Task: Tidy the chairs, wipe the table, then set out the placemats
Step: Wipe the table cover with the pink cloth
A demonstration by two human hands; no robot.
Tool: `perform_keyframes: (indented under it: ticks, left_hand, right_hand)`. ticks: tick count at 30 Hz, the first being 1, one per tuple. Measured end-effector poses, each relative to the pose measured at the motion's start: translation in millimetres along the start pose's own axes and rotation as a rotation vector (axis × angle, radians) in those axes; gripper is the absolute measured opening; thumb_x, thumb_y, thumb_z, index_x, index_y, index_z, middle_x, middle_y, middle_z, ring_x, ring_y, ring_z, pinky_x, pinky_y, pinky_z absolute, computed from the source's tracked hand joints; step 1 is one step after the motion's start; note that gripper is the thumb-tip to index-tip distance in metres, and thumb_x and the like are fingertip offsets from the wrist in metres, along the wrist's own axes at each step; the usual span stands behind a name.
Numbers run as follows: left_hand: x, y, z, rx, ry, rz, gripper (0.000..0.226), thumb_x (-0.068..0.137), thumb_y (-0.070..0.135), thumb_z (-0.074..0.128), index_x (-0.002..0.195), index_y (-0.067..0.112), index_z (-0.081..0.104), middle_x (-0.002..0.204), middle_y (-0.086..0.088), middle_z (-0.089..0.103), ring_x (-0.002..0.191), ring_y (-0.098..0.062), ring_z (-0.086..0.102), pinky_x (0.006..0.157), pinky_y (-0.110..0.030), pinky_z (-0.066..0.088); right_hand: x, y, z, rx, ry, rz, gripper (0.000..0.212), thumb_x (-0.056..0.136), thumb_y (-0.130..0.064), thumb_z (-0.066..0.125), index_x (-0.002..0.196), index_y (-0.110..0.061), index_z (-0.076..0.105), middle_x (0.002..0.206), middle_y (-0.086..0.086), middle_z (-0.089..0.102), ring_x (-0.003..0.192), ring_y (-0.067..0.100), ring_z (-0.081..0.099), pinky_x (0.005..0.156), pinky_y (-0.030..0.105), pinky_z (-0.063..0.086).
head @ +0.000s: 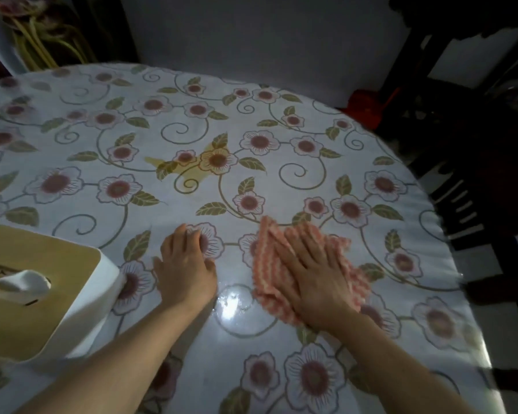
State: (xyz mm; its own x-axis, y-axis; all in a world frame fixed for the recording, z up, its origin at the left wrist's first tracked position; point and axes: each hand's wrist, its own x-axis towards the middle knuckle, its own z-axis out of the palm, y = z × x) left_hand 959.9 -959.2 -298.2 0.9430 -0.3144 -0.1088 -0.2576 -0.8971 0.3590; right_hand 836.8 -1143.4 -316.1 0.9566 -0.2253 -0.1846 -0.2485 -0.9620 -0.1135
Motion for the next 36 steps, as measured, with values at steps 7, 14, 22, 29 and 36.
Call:
perform_keyframes:
  ticks: [7,14,22,29,36]
  left_hand:
    - [-24,-5,-3,-0.007,-0.04,0.091,0.06,0.082,0.012,0.059,0.137,0.008,0.037,0.149,-0.011,0.03,0.134,-0.033,0.026,0.112,-0.044,0.027]
    - [-76,10,-24,-0.071,-0.223,0.099,0.043,0.09,0.013,0.049,0.132,0.009,0.036,0.147,-0.01,0.027,0.132,-0.029,0.028,0.104,-0.041,0.032]
    - [-154,27,-69,-0.065,-0.282,0.256,0.051,0.09,0.016,0.047,0.138,0.013,0.033,0.147,-0.002,0.028,0.133,-0.023,0.028,0.105,-0.038,0.035]
    - [-209,43,-123,-0.024,-0.289,0.292,0.053,0.09,0.018,0.049,0.14,0.016,0.033,0.148,-0.005,0.032,0.133,-0.025,0.031,0.102,-0.04,0.037]
    - [-243,89,-155,0.011,-0.306,0.305,0.051,0.088,0.025,0.052,0.136,0.017,0.037,0.138,-0.01,0.047,0.123,-0.029,0.046,0.098,-0.041,0.043]
  right_hand:
    - [-40,77,1,0.07,0.088,0.592,0.075,0.086,-0.061,0.005,0.151,-0.025,-0.005,0.159,0.008,-0.01,0.145,0.026,-0.016,0.115,0.052,-0.002]
    - [-100,-30,29,0.336,0.265,0.229,0.06,0.094,-0.034,0.018,0.152,-0.02,0.009,0.159,0.003,0.005,0.147,0.022,-0.008,0.12,0.041,-0.001]
    - [-164,-88,-36,0.604,0.073,0.219,0.038,0.091,-0.027,0.042,0.125,-0.034,0.055,0.132,0.0,0.055,0.116,0.027,0.057,0.097,0.036,0.048]
    - [-237,-91,-109,0.464,0.138,0.187,0.062,0.088,0.007,0.04,0.138,-0.03,0.046,0.134,0.0,0.048,0.107,0.019,0.057,0.085,0.021,0.043]
    - [-291,-64,-166,0.553,0.131,0.178,0.044,0.09,-0.004,0.046,0.126,-0.027,0.058,0.115,0.0,0.059,0.099,0.02,0.061,0.09,0.037,0.051]
